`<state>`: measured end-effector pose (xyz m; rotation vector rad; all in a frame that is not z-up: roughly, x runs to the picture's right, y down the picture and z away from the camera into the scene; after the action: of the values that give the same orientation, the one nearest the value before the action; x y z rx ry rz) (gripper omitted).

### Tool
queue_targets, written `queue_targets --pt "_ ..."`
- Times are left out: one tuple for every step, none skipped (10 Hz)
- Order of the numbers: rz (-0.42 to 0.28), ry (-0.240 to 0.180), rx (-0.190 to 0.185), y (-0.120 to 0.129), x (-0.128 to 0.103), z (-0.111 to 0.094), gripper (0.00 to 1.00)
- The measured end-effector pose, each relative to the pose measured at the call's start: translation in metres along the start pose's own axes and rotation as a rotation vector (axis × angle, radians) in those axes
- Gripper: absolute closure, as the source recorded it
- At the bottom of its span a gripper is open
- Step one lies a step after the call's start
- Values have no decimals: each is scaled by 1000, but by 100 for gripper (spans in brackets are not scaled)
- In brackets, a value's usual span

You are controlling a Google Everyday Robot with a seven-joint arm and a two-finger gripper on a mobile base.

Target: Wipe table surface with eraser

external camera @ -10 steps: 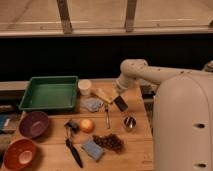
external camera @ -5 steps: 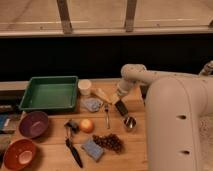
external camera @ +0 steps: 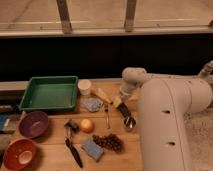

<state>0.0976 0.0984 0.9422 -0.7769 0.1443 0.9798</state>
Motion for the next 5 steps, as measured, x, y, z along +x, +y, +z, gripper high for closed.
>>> queue_targets --pt "7 5 12 -3 0 -1 100" --pt "18 9 26 -10 0 -2 100" --pt "36 15 40 -20 2 -3 100" --pt "47 20 50 -27 1 -3 100" --pt "61 22 65 -39 -2 -5 100"
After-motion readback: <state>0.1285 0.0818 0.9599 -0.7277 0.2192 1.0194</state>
